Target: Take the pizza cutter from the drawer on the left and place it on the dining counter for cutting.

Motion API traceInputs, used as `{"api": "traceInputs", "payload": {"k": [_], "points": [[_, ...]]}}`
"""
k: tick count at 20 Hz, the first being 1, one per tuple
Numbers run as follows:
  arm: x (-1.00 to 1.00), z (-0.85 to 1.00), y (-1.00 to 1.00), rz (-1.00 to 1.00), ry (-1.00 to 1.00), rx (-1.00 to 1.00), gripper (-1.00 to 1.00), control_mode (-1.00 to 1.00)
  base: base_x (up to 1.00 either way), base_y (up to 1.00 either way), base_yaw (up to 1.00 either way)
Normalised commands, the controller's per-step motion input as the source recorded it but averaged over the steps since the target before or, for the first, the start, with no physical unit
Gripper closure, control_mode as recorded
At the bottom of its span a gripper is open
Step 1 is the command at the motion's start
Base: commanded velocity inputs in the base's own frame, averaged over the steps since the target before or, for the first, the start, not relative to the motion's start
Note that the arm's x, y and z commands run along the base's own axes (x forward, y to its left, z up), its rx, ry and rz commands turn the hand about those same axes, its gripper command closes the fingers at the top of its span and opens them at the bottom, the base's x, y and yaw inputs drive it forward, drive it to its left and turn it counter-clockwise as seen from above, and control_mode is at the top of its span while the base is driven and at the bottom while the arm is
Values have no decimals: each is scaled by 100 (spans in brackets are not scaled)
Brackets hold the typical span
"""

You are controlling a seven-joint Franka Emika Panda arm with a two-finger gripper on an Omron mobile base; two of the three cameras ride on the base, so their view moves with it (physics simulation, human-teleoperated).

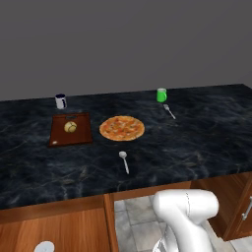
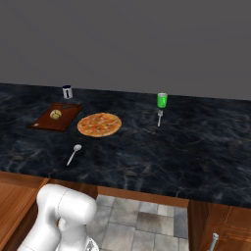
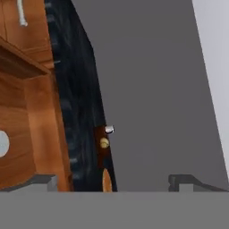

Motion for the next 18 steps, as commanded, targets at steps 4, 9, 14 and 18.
{"api": "traceInputs", "payload": {"k": [4, 9, 14, 18], "points": [[100, 93, -50, -4, 5, 33, -100, -100, 0, 0, 0], [100, 52, -72, -8, 14, 29, -100, -100, 0, 0, 0], [100, 26, -83, -9, 20, 29, -100, -100, 0, 0, 0], [100, 19, -88, -10, 22, 29, -100, -100, 0, 0, 0]]}}
